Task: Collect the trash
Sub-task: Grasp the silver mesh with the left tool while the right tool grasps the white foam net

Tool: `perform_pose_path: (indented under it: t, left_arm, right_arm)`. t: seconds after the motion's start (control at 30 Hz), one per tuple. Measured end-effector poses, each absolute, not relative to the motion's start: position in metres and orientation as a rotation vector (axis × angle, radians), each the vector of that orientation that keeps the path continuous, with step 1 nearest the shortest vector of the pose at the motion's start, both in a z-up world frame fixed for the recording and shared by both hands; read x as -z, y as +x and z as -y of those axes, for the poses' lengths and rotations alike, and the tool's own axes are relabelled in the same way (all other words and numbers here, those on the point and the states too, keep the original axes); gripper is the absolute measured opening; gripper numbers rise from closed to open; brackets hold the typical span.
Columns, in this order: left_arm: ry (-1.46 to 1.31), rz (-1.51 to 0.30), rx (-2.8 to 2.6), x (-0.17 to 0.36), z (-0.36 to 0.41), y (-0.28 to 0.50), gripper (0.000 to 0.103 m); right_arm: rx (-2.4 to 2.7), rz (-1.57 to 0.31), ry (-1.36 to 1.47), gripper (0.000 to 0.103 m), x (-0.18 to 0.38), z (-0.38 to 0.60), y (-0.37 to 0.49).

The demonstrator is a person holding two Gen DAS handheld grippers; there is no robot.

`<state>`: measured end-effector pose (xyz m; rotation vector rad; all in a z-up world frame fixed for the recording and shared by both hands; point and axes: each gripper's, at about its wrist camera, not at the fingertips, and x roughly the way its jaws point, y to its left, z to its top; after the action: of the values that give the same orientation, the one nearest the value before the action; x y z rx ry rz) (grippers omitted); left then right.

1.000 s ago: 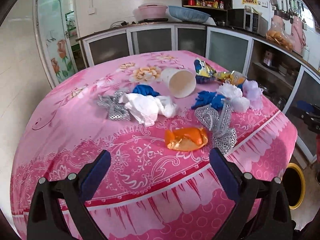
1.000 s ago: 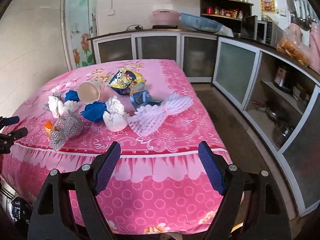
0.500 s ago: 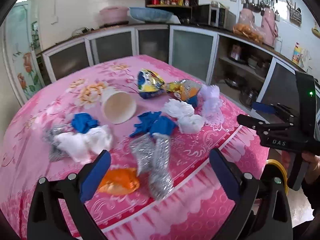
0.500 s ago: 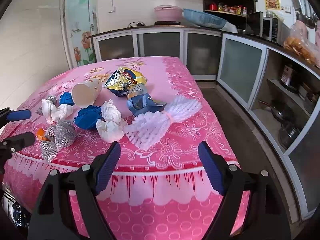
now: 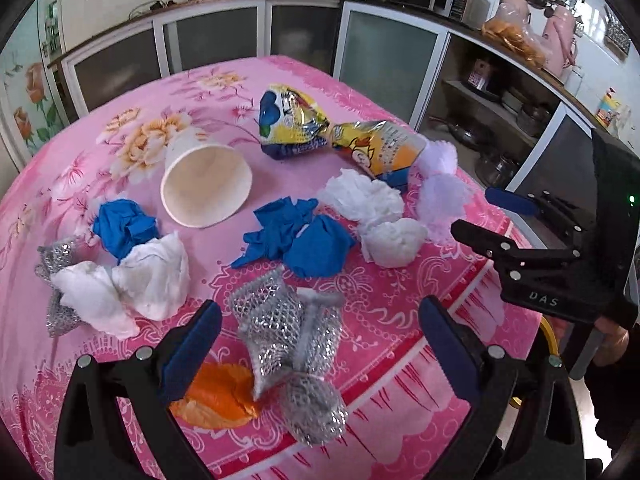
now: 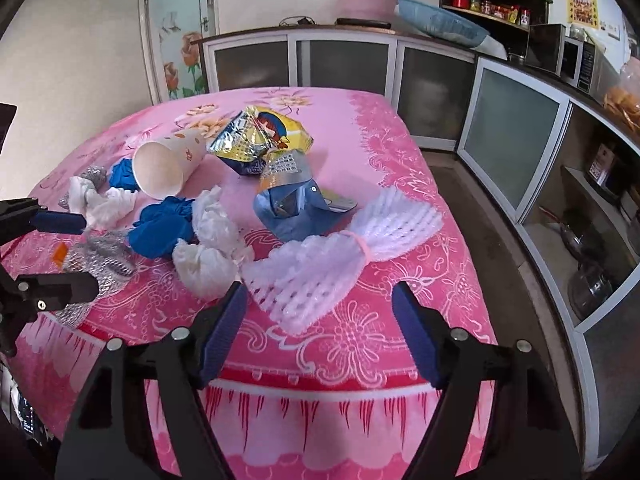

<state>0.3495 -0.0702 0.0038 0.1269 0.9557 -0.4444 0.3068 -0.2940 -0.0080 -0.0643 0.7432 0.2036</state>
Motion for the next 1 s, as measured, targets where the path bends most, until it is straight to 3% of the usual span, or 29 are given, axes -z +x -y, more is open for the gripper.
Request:
perform_pose_path:
  t: [0.13,0.3,0.4,0.47,0.53,0.6,0.67,0.7,1.0]
  left_arm:
    - [0.115,-0.988,0.448,0.004,0.070,0.360,0.095]
    - [0.093,-1.026,0.432,0.012,0.068,0.370,0.094]
    - [0.084,-1.033,0.427,0.011,0.067,0.368,0.086]
    - [0.085,-1.031,0.429,0.008,0.065,0.366,0.086]
    - [0.103,-1.035,0.421,0.009,0.066,0.365,0.078]
    - [0.108,-1.055,0.414,0.012,0.068,0.365,0.034]
    - [0.070,-1.089,0.439,0.015,0.067,0.368,0.014]
    - [0.069,-1.088,0.434,0.014,0.066,0.368,0.011]
    - [0.055,-1.029,0.422,-0.007,0.055,0.354,0.007]
  right_arm:
    - [-0.195,-0.770,-0.060,0.068,0.016,0.293,0.317]
    - [-0.195,-0.801,-0.081,0.055,0.023,0.289,0.325]
    - [-0.197,-0.804,-0.063,0.053,0.023,0.292,0.325]
    - [-0.200,-0.806,-0.057,0.051,0.023,0.293,0.326]
    - [-0.195,-0.816,-0.057,0.045,0.024,0.294,0.328]
    - [-0.193,-0.827,-0.046,0.032,0.027,0.295,0.331]
    - [-0.197,-0.826,-0.049,0.012,0.027,0.293,0.331]
    - [-0.191,-0.811,-0.053,0.006,0.026,0.293,0.329]
    - [-0.186,-0.765,0.039,0.005,0.004,0.314,0.308]
